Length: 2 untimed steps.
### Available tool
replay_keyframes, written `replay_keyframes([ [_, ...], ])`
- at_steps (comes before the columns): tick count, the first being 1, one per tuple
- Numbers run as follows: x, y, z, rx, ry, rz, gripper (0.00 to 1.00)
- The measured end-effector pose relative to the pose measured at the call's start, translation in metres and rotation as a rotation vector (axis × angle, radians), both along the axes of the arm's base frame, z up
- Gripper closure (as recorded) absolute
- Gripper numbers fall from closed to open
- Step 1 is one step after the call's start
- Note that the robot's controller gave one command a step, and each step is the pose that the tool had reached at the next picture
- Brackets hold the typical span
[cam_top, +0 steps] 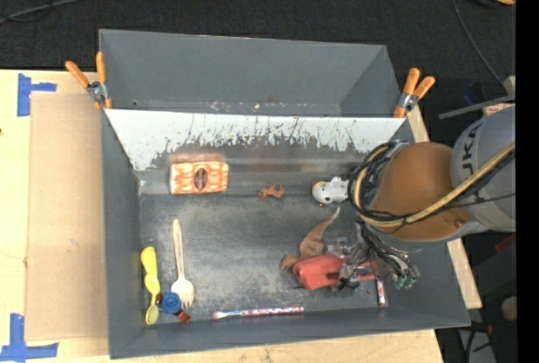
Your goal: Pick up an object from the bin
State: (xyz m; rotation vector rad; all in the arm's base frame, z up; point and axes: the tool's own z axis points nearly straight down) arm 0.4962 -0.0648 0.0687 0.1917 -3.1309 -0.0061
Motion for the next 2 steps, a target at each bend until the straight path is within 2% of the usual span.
replay_keyframes([
  [1, 0.003, 0.004, 0.076, 0.001, 0.007, 0.007, 1.00],
  [2, 0.013, 0.006, 0.152, 0.002, 0.013, -0.007, 1.00],
])
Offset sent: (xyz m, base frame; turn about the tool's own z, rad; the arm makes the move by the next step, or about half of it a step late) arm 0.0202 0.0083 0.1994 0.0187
